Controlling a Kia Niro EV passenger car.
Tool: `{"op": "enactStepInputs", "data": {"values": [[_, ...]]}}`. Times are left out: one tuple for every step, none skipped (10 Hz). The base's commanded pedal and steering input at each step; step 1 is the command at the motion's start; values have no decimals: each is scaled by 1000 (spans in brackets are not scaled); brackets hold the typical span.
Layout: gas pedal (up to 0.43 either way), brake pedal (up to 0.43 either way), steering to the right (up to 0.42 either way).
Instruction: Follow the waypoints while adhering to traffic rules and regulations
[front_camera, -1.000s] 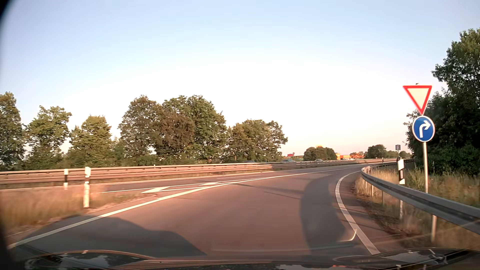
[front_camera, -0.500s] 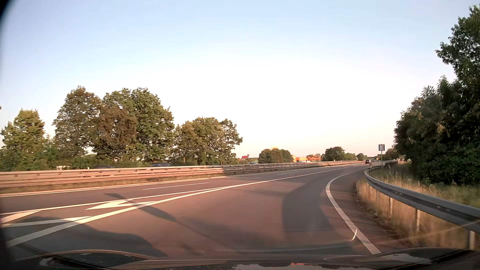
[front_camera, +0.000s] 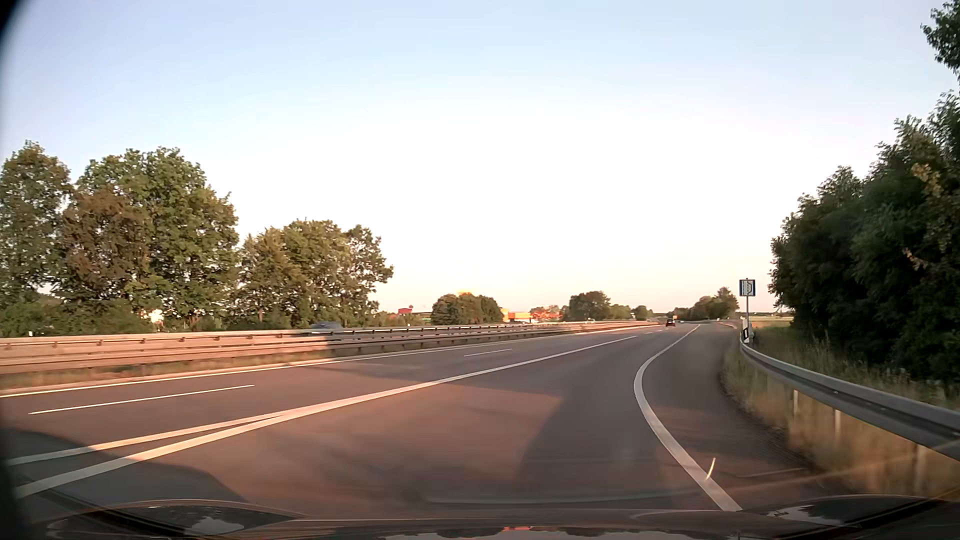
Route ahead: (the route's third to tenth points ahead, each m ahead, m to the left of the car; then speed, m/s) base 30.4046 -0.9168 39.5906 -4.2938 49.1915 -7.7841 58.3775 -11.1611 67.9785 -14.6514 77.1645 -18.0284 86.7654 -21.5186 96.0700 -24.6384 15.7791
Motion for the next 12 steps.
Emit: {"op": "enactStepInputs", "data": {"values": [[287, 18, 91], [299, 18, 91], [319, 18, 89], [350, 18, 83], [358, 18, 79], [378, 18, 75], [398, 18, 69], [421, 18, 65], [449, 18, 60], [461, 12, 55], [480, 18, 49], [500, 18, 43]]}}
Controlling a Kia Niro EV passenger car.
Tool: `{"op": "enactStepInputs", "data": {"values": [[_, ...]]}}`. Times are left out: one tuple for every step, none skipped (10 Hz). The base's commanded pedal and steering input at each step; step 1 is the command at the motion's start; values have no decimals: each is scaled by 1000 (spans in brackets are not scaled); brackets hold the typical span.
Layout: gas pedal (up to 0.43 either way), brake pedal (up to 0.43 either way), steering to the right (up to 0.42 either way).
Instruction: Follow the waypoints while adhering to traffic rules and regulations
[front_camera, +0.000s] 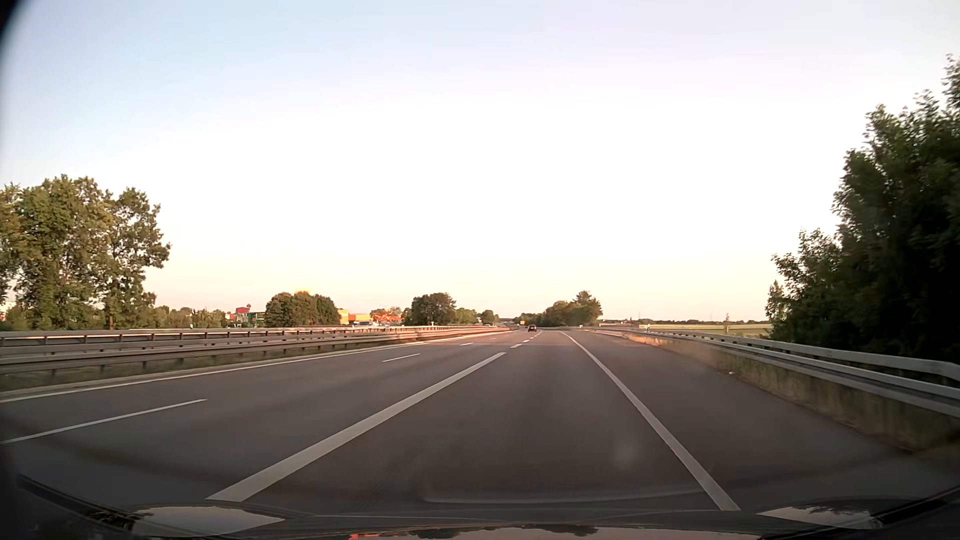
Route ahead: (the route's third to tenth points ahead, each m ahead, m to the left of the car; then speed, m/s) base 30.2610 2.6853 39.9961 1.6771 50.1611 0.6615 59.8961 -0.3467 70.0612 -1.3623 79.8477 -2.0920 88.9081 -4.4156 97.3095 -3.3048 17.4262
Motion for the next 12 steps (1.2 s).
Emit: {"op": "enactStepInputs", "data": {"values": [[512, 18, 35], [520, 18, 34], [531, 18, 33], [539, 18, 30], [551, 18, 25], [551, 18, 18], [551, 18, 16], [559, 18, 15], [559, 18, 14], [571, 18, 8], [579, 18, -1], [591, 18, -3]]}}
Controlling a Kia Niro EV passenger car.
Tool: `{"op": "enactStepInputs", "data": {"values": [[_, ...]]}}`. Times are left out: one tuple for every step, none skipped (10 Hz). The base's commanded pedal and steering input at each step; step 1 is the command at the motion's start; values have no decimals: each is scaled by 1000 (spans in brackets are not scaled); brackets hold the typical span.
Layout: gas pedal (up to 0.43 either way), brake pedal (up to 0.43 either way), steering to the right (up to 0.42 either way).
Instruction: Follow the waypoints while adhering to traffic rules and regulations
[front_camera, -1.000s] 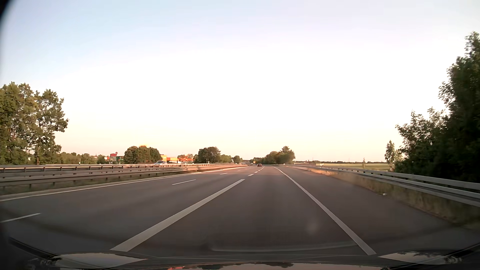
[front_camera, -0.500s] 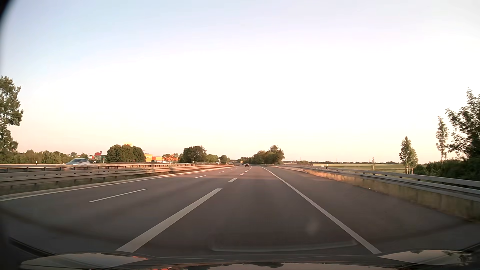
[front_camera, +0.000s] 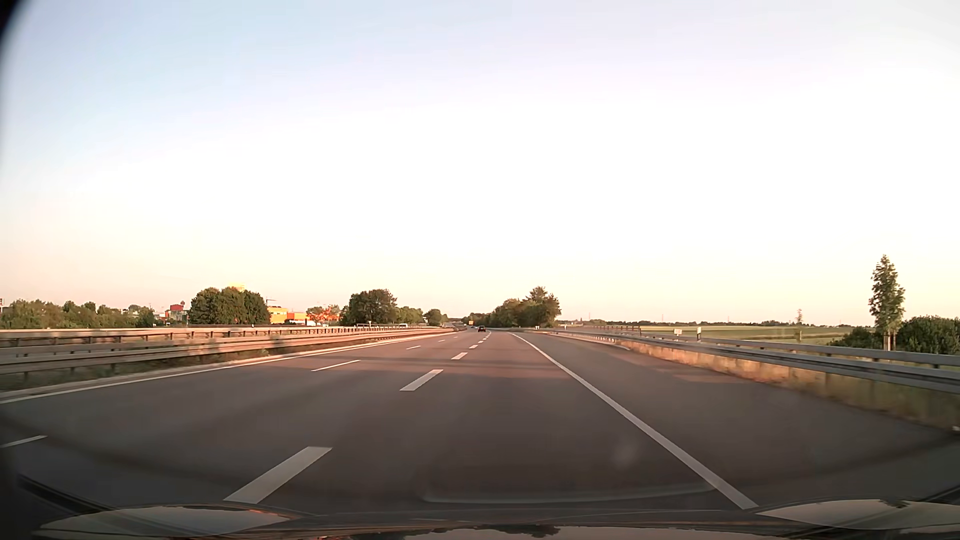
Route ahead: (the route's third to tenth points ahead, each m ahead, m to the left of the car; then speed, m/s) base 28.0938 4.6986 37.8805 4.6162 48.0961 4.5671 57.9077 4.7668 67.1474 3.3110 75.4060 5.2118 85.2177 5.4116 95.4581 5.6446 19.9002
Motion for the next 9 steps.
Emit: {"op": "enactStepInputs", "data": {"values": [[598, 18, -4], [598, 18, -7], [610, 18, -9], [610, 12, -9], [622, 18, -9], [622, 18, -9], [642, 18, -9], [642, 18, -8], [642, 18, -8]]}}
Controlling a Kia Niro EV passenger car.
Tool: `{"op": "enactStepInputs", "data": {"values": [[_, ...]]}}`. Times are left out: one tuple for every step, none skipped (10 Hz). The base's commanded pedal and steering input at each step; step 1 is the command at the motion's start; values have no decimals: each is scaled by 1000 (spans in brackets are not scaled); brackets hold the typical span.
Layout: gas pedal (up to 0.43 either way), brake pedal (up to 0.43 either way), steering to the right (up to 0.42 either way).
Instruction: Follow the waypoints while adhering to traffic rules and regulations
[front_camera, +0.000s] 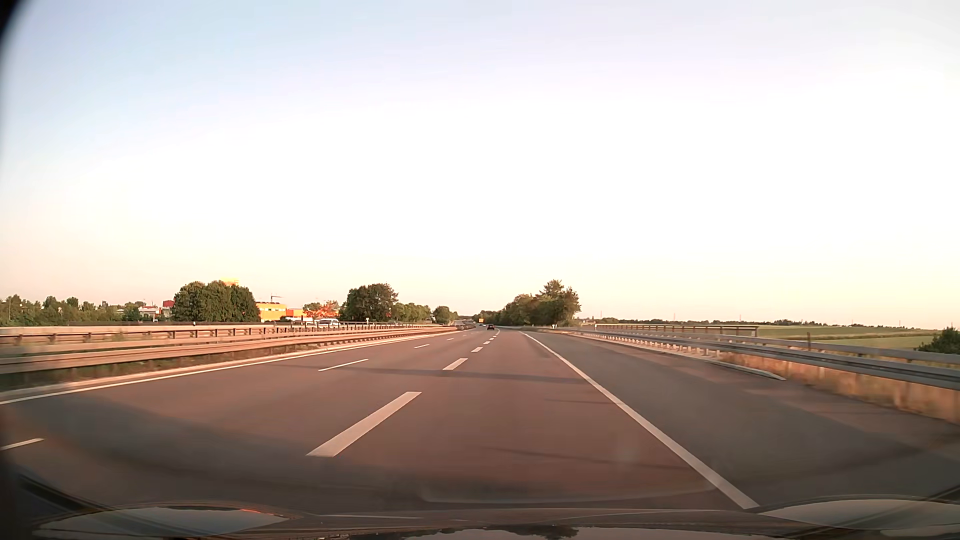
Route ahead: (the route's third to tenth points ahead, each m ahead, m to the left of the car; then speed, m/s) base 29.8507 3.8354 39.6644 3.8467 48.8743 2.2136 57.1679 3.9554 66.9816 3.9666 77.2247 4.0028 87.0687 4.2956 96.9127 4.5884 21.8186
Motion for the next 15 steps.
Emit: {"op": "enactStepInputs", "data": {"values": [[642, 18, -7], [642, 18, -7], [642, 18, -7], [642, 12, -7], [642, 18, -7], [642, 18, -7], [642, 18, -7], [642, 18, -8], [642, 18, -9], [642, 18, -9], [642, 18, -9], [642, 18, -9], [642, 18, -9], [642, 18, -8], [642, 18, -9]]}}
